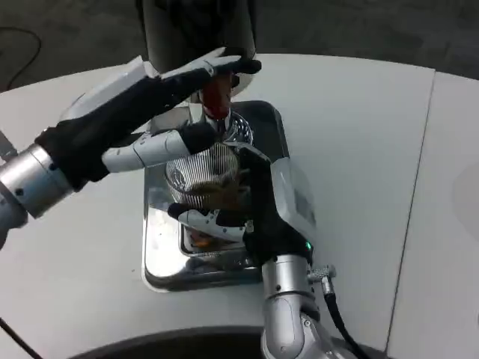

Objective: Grasp the cup under the faucet to collect the drink, then remove the cup.

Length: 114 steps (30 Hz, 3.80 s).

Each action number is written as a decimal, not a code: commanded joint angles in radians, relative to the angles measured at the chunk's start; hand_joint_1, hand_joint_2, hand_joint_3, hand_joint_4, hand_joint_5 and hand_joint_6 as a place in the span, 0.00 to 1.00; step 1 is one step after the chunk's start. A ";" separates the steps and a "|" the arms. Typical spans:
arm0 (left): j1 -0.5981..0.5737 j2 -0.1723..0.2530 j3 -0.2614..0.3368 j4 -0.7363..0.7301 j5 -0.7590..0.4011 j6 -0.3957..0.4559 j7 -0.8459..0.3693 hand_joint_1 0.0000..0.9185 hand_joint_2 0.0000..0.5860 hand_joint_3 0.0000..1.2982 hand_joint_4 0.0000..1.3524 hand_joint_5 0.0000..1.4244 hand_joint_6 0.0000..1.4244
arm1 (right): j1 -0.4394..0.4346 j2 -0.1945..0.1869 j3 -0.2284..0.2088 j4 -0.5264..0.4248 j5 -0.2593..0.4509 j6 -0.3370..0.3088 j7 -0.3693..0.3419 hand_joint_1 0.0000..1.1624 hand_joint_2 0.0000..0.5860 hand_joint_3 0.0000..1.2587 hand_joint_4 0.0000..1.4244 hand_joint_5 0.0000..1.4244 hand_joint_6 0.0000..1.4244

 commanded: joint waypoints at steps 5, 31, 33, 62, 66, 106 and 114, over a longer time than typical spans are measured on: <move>0.040 -0.039 0.042 0.013 -0.072 0.087 -0.044 0.00 0.12 0.08 0.00 0.03 0.02 | 0.011 0.128 0.004 -0.045 -0.013 -0.037 -0.039 0.82 0.23 0.59 0.54 0.67 0.65; 0.067 -0.088 0.115 -0.087 -0.164 0.149 -0.123 0.00 0.14 0.00 0.00 0.00 0.00 | 0.058 0.099 -0.001 -0.133 -0.016 -0.020 -0.024 0.81 0.20 0.60 0.55 0.69 0.68; 0.090 -0.078 0.132 -0.125 -0.175 0.160 -0.123 0.00 0.14 0.00 0.00 0.00 0.00 | 0.063 0.098 0.000 -0.140 -0.016 -0.019 -0.024 0.81 0.20 0.60 0.55 0.69 0.68; 0.304 0.054 0.363 -0.244 -0.211 0.139 -0.143 0.00 0.13 0.00 0.00 0.00 0.00 | 0.265 0.087 0.068 -0.373 -0.059 0.003 0.073 0.80 0.20 0.60 0.56 0.70 0.69; 0.350 0.074 0.395 -0.203 -0.213 0.078 -0.180 0.00 0.13 0.00 0.00 0.00 0.00 | 0.325 0.082 0.081 -0.436 -0.073 0.012 0.105 0.80 0.20 0.60 0.56 0.70 0.69; 0.704 0.246 0.399 -0.119 -0.123 -0.609 -0.199 0.00 0.17 0.02 0.00 0.05 0.02 | 0.707 -0.107 0.034 -1.112 -0.134 0.133 0.573 0.80 0.20 0.61 0.56 0.71 0.70; 0.758 0.266 0.374 -0.180 -0.095 -0.653 -0.187 0.00 0.18 0.01 0.00 0.01 0.00 | 0.765 -0.138 -0.012 -1.220 -0.135 0.157 0.650 0.80 0.20 0.61 0.56 0.71 0.70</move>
